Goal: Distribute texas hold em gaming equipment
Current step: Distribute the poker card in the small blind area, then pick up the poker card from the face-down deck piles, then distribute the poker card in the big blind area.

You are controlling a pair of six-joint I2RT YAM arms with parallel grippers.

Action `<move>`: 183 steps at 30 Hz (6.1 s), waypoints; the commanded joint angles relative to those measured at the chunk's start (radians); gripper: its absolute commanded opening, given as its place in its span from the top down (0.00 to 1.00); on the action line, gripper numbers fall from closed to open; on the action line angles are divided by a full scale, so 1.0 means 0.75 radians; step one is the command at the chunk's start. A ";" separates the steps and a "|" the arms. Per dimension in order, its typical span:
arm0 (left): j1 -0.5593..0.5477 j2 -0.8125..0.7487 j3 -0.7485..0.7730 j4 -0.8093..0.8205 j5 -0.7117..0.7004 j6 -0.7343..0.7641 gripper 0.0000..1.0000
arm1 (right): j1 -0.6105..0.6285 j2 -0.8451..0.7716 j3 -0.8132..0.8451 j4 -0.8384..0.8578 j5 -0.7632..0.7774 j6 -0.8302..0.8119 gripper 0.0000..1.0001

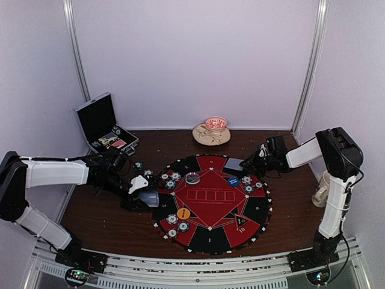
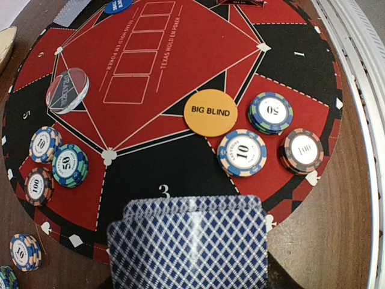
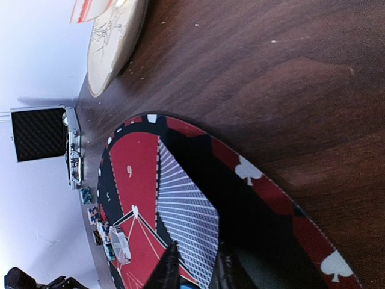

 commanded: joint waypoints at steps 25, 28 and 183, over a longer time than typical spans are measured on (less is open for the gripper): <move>0.010 -0.018 -0.007 0.031 0.025 0.014 0.48 | 0.468 -0.637 -0.196 -0.075 0.425 -0.137 0.42; 0.011 -0.025 -0.009 0.029 0.025 0.013 0.48 | 0.637 -0.525 -0.155 0.025 0.394 -0.099 0.41; 0.280 -0.158 -0.072 -0.063 0.084 0.118 0.48 | 1.031 0.247 0.322 0.255 0.146 0.201 1.00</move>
